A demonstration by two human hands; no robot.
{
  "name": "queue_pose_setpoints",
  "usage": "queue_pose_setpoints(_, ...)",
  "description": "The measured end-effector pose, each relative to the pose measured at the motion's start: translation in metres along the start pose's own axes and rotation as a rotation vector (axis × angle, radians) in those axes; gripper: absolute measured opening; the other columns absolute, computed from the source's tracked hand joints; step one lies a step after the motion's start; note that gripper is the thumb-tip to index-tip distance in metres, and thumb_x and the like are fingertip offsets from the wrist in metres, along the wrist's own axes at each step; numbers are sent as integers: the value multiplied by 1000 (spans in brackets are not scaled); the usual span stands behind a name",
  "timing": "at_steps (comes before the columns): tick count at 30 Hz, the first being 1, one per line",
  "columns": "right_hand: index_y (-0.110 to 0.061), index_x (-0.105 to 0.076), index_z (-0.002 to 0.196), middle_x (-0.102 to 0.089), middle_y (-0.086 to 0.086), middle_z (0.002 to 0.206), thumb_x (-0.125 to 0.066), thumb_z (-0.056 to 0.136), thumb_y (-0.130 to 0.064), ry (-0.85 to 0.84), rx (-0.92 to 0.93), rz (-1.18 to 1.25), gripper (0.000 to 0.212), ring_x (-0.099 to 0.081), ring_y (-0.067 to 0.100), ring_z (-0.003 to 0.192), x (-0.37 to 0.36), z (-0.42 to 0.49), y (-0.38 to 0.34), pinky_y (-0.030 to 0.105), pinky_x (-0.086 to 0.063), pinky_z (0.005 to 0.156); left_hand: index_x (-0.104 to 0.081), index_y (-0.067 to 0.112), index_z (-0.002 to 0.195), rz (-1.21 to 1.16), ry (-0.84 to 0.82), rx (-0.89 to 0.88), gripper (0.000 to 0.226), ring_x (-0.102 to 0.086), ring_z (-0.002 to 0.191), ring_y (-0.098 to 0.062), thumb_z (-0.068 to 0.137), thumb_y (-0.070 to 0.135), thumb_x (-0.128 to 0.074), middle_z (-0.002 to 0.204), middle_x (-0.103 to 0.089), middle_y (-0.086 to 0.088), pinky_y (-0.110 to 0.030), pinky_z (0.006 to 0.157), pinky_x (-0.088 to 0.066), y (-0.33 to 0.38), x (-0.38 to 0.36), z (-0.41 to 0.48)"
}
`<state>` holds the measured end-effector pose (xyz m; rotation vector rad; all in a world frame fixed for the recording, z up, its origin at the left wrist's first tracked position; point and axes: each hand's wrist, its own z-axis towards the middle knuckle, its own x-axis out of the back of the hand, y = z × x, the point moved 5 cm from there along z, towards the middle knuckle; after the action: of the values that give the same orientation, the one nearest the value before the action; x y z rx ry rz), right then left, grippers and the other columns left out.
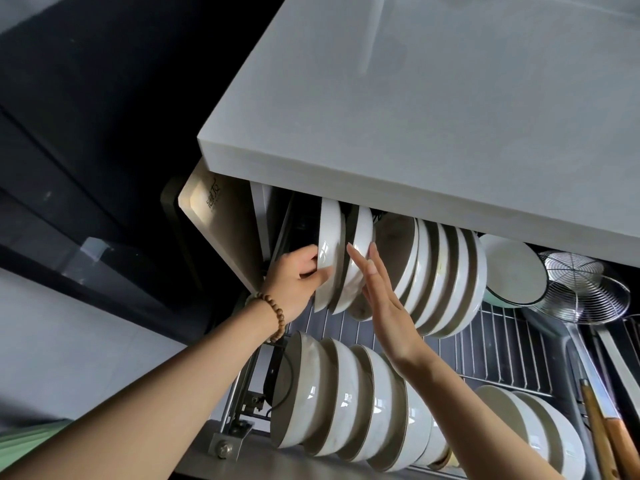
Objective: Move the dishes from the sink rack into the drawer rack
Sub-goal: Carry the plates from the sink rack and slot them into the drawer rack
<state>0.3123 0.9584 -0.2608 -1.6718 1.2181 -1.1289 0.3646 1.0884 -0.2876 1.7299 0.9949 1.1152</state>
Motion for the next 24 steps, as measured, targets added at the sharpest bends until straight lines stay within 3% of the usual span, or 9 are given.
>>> queue_pose_setpoints(4, -53, -33, 140, 0, -34, 154, -17, 100, -48, 0, 9, -13, 42, 0, -7, 142, 1, -1, 1, 19, -11, 107, -57, 1, 108, -14, -28, 8, 28, -66, 94, -34, 90, 22, -58, 100, -68, -20, -52, 84, -54, 3, -4, -2)
queue_pose_setpoints(10, -53, -33, 140, -5, -33, 154, -19, 100, -50, 7, 26, 28, 43, -5, -10, 142, 2, 1, 6, 26, -15, 117, -65, 15, 104, -59, -57, 16, 16, -66, 99, -10, 90, 12, -58, 101, -72, 2, -37, 94, -51, -1, -11, -15)
queue_pose_setpoints(15, -55, -32, 139, -5, -34, 153, -17, 100, -49, 0, 42, 28, 43, -4, -10, 142, 2, 2, 6, 22, -18, 112, -63, 18, 112, -55, -40, 6, 22, -63, 105, -12, 91, 15, -57, 109, -70, 1, -39, 97, -49, -1, -13, -7)
queue_pose_setpoints(18, -54, -31, 140, -4, -35, 153, -17, 99, -50, 2, 40, 24, 43, -4, -12, 141, 2, 3, 9, 25, -15, 117, -63, 15, 112, -57, -21, 17, 24, -62, 109, -15, 90, 22, -59, 113, -69, -4, -41, 99, -48, -7, -9, 1)
queue_pose_setpoints(24, -49, -28, 144, -2, -36, 152, -17, 101, -47, 8, 45, -10, 45, -1, -13, 141, 1, 5, 11, 20, -10, 114, -53, 10, 125, -60, -20, 87, 57, -57, 117, -24, 80, 45, -60, 122, -62, -14, -47, 101, -45, -24, -12, 11)
